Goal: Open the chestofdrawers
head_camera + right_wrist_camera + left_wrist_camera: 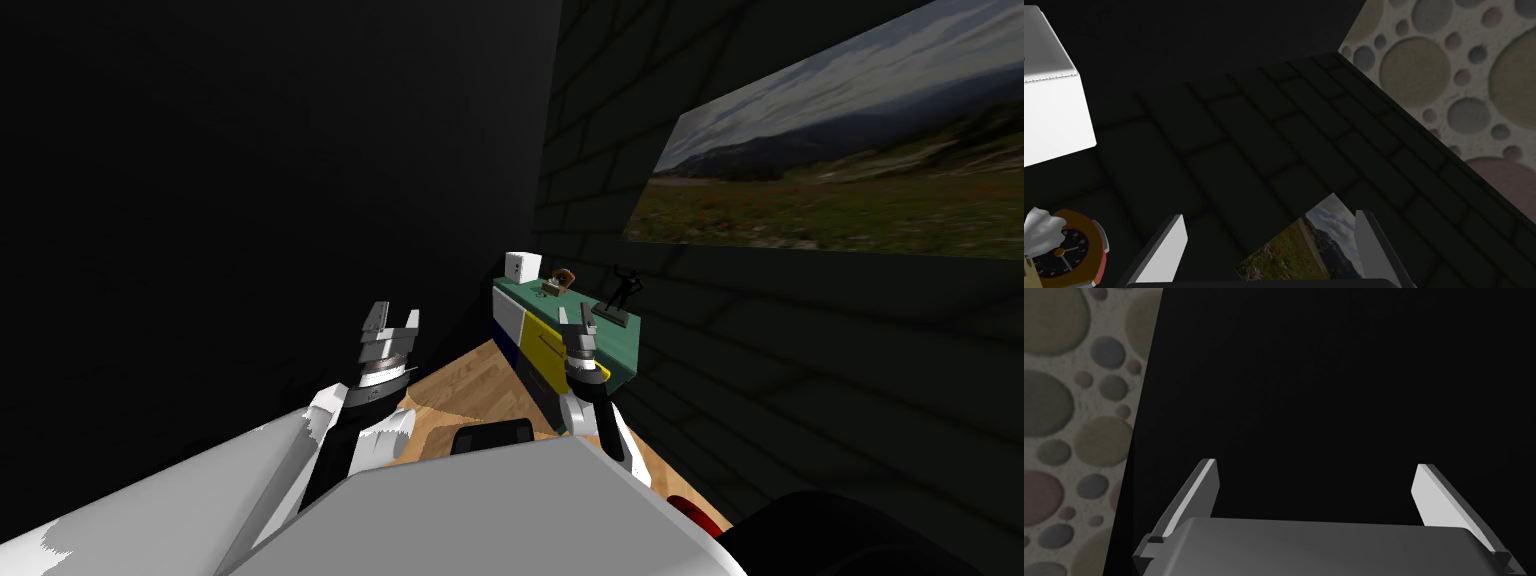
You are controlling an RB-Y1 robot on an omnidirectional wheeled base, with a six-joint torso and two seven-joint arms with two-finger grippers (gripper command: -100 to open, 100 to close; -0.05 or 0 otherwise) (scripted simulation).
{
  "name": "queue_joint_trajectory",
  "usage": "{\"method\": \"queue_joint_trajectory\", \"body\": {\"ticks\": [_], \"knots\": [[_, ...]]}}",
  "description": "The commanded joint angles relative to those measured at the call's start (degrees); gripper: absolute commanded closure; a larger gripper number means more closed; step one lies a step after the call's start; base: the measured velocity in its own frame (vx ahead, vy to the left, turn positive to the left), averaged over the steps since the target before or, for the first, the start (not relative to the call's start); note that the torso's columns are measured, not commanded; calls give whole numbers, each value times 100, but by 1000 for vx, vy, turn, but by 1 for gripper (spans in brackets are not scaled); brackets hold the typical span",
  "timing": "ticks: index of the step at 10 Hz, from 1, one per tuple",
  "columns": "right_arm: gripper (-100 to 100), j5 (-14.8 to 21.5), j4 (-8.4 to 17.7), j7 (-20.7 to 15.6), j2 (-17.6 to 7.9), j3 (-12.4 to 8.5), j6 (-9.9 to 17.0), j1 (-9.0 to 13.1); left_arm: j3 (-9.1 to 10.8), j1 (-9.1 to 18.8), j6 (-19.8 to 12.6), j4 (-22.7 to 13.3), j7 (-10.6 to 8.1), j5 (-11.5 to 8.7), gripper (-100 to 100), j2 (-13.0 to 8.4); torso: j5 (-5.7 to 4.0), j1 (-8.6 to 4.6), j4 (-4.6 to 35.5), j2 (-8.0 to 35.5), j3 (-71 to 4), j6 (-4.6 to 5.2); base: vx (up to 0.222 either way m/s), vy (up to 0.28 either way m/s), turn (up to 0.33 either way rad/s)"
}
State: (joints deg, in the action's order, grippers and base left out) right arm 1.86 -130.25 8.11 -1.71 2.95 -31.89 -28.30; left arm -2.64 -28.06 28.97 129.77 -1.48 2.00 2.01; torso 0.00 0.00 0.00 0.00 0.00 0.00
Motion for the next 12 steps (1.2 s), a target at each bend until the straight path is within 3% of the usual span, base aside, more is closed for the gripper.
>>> {"method": "queue_joint_trajectory", "body": {"ticks": [1,9,10,12], "knots": [[0,0,0,0,0,0,0,0,0,0,0,0,0,0,0,0,0,0,235,232,-467,0,0,0,0],[0,0,-2,0,0,0,-1,0,0,0,1,2,0,0,0,0,0,0,3537,3539,-7073,0,0,0,0],[-100,47,55,-46,-170,-2,3,19,0,0,1,2,0,0,0,0,0,0,3960,3962,-7919,0,10,8,36],[-100,154,179,-151,-429,-5,10,60,0,0,0,-1,0,0,0,0,2,5,4204,4205,-8427,0,14,24,52]]}}
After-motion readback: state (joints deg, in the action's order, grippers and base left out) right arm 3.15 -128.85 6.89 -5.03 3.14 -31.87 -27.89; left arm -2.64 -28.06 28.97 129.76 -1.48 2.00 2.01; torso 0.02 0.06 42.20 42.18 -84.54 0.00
